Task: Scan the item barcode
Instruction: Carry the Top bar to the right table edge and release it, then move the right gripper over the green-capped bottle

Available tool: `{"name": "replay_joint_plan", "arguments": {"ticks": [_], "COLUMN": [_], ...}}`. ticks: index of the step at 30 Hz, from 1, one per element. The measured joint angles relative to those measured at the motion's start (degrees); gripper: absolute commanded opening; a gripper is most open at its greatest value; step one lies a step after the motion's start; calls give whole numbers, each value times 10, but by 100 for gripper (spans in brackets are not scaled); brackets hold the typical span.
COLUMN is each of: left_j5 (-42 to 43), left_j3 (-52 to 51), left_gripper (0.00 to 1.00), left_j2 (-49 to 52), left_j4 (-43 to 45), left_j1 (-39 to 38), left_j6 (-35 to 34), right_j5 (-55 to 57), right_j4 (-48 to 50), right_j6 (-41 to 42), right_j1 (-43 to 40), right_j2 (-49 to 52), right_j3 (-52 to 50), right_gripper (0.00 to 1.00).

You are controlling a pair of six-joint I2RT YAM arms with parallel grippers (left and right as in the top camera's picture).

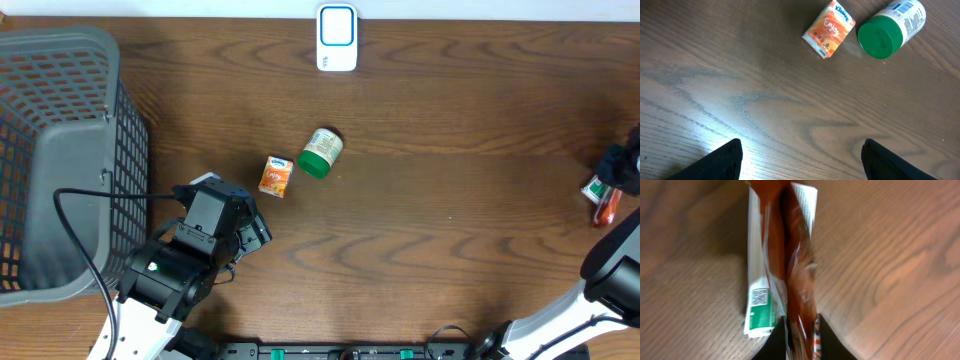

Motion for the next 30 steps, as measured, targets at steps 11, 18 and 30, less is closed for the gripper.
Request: {"name": "replay_joint_plan", "arguments": {"ticks": [11,18,30], "left_j5": [0,0,0], "left_j3": [0,0,0], "left_gripper": [77,77,77], "left_j2": [0,0,0], "left_j4": [0,0,0], "left_j1": [0,0,0], "left_j6": [0,0,0], "right_j5": [-103,-299,-312], "right_j4": [-118,-166,-190], "right_j6": [3,5,-148], "right_j1": [-34,23,370], "right_j2": [0,-21,-23], "right_j3": [166,217,217], "right_gripper": [99,99,99]}}
